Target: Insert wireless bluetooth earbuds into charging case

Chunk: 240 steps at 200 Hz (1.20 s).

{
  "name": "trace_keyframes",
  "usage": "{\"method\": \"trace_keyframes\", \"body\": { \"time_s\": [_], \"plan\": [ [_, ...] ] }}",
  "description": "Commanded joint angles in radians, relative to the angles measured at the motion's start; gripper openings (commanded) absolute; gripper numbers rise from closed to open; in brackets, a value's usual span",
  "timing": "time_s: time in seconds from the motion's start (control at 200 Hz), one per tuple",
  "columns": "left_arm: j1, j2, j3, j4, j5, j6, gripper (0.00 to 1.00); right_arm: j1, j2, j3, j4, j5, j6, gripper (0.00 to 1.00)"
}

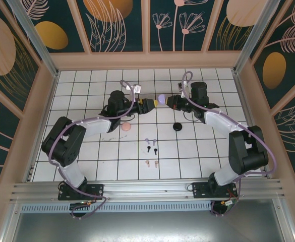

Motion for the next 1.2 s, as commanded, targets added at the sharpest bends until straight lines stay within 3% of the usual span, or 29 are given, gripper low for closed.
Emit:
{"method": "trace_keyframes", "body": {
  "time_s": [0.0, 0.265, 0.4, 0.661, 0.906, 1.196],
  "plan": [
    [0.000, -0.075, -0.014, -0.098, -0.052, 0.087, 0.78, 0.002, 0.021, 0.059, -0.011, 0.034, -0.025, 0.00],
    [0.021, -0.128, 0.056, -0.368, -0.139, 0.269, 0.84, 0.002, 0.044, 0.128, -0.077, 0.105, -0.077, 0.00],
    [0.046, -0.100, 0.177, -0.523, -0.137, 0.371, 0.85, 0.001, 0.047, 0.162, -0.121, 0.136, -0.114, 0.00],
    [0.082, -0.006, 0.395, -0.815, -0.076, 0.574, 0.86, 0.002, 0.040, 0.201, -0.201, 0.193, -0.186, 0.00],
    [0.098, 0.076, 0.558, -0.970, 0.004, 0.668, 0.87, 0.020, 0.038, 0.203, -0.240, 0.252, -0.265, 0.00],
    [0.104, 0.156, 0.702, -1.140, 0.100, 0.761, 0.87, 0.110, 0.041, 0.218, -0.279, 0.348, -0.403, 0.00]
  ]
}}
